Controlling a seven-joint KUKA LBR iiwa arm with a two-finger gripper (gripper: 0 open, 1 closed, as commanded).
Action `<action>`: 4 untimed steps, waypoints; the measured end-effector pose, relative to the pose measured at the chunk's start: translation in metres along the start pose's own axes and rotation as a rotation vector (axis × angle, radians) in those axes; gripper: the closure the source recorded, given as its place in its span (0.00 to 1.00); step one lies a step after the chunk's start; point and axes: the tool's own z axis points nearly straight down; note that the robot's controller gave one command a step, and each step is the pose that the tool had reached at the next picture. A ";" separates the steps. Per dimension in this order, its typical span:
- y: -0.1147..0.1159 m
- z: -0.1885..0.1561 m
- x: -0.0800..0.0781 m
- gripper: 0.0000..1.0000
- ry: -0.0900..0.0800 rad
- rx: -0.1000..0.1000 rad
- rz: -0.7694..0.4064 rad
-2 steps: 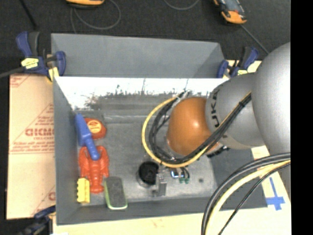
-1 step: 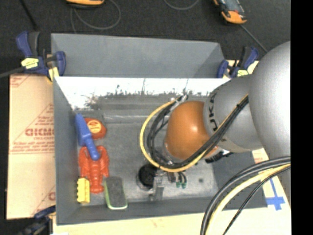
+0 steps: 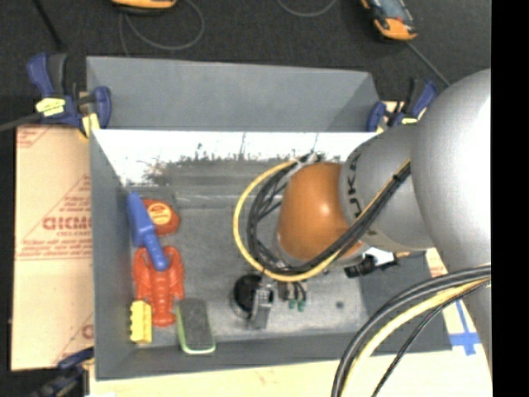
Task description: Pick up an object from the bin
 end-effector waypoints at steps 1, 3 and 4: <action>0.011 0.000 0.002 0.00 0.001 0.002 -0.050; 0.000 0.000 0.000 1.00 0.002 0.000 0.000; -0.001 -0.002 0.000 1.00 0.002 0.000 0.000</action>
Offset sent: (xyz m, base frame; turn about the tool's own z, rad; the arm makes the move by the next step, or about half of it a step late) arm 0.0000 0.0000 0.0000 0.0000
